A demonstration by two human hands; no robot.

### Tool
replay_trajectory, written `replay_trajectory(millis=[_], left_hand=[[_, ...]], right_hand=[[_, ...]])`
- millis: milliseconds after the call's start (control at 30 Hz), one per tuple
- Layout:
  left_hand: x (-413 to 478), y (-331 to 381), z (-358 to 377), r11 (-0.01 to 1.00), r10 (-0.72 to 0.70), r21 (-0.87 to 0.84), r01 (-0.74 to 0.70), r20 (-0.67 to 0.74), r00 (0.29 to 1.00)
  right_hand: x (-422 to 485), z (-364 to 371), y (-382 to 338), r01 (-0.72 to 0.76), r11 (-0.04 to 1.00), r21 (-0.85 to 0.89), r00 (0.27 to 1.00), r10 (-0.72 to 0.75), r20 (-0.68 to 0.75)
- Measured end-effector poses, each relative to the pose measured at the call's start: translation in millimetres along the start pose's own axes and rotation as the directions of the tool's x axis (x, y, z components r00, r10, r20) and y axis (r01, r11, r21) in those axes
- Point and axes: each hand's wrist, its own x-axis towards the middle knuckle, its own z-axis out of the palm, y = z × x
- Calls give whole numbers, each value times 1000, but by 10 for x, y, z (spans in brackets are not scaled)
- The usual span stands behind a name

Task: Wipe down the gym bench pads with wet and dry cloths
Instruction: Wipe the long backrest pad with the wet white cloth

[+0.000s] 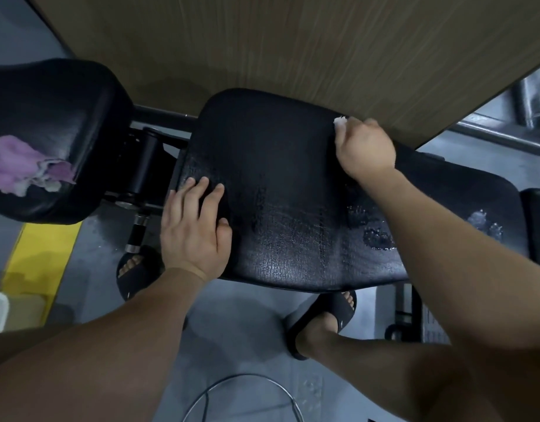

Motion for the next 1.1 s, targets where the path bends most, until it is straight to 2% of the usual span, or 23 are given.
replay_trajectory(millis=[100, 133, 267, 433, 533, 633, 700, 733, 767, 800, 833, 867, 900, 1100], left_hand=[[-1, -5, 1, 1000, -2, 0, 2, -7, 1000], [1, -5, 3, 1000, -4, 3, 4, -7, 1000], [7, 9, -2, 1000, -6, 8, 6, -3, 1000], [3, 20, -24, 1000, -11, 6, 11, 9, 1000], [6, 21, -25, 1000, -12, 8, 12, 13, 1000], [7, 17, -21, 1000, -9, 7, 9, 12, 1000], [9, 11, -21, 1000, -4, 12, 3, 13, 1000], [10, 8, -20, 1000, 1, 16, -2, 15, 1000], [9, 6, -18, 1000, 5, 18, -5, 16, 1000], [9, 4, -17, 1000, 6, 19, -6, 16, 1000], [9, 3, -16, 1000, 7, 21, -7, 14, 1000], [9, 3, -13, 1000, 7, 22, -7, 12, 1000], [9, 5, -12, 1000, 6, 22, -7, 12, 1000], [11, 11, -11, 1000, 8, 18, -8, -4, 1000]], right_hand=[[-101, -140, -54, 8, 987, 163, 976, -43, 213], [-147, -180, -39, 23, 981, 194, 974, -65, 217], [-216, -320, 0, 21, 949, 315, 995, -50, 84], [-245, -474, -110, -58, 821, 568, 969, -91, 231], [-229, -450, -112, -139, 701, 699, 953, -96, 286], [-220, -453, -150, -276, 489, 827, 934, -66, 351], [-194, -462, -194, -394, 328, 858, 896, -71, 439], [-183, -446, -210, -430, 319, 845, 880, -63, 472], [-167, -424, -213, -419, 439, 795, 880, -20, 475], [-157, -387, -197, -332, 688, 646, 900, 26, 435], [-171, -356, -176, -212, 889, 406, 927, 52, 370], [-197, -323, -154, -100, 969, 226, 958, 33, 285], [-228, -292, -135, -20, 988, 156, 974, -16, 226], [-321, -177, -92, 230, 957, 178, 970, -240, 33]])
